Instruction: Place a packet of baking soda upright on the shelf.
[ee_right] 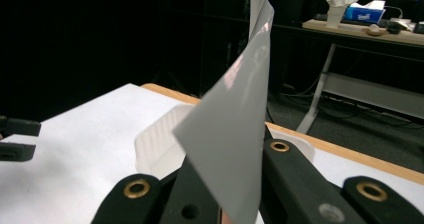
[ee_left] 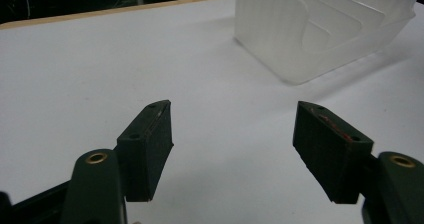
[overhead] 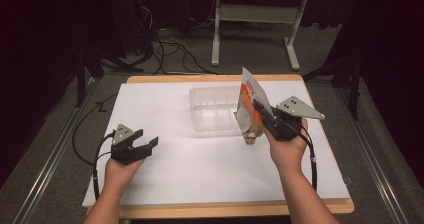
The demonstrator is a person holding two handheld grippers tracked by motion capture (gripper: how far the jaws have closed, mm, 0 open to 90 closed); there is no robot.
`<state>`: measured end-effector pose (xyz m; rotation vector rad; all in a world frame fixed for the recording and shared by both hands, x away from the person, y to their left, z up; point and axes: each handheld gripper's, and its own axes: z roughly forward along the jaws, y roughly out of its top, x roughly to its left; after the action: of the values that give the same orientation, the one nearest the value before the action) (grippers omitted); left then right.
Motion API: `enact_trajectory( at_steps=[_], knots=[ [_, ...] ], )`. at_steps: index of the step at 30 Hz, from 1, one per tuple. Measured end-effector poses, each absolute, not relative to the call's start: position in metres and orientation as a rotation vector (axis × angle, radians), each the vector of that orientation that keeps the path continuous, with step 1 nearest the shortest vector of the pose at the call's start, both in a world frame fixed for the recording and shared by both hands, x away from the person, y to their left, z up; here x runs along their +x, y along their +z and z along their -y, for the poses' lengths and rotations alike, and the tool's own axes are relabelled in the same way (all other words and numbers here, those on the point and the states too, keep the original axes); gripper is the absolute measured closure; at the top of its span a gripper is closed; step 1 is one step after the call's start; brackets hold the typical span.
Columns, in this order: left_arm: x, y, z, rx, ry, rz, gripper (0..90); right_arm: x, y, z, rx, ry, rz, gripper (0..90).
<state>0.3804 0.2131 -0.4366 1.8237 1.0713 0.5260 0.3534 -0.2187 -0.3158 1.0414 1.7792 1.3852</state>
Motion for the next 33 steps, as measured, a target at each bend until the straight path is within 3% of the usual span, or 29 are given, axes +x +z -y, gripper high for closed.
enact_trajectory(
  at_steps=[33],
  knots=[
    [0.381, -0.436, -0.215, 1.816, 0.514, -1.070, 32.0, 0.430, -0.314, 0.159, 1.017, 1.383, -1.826, 90.0]
  ],
)
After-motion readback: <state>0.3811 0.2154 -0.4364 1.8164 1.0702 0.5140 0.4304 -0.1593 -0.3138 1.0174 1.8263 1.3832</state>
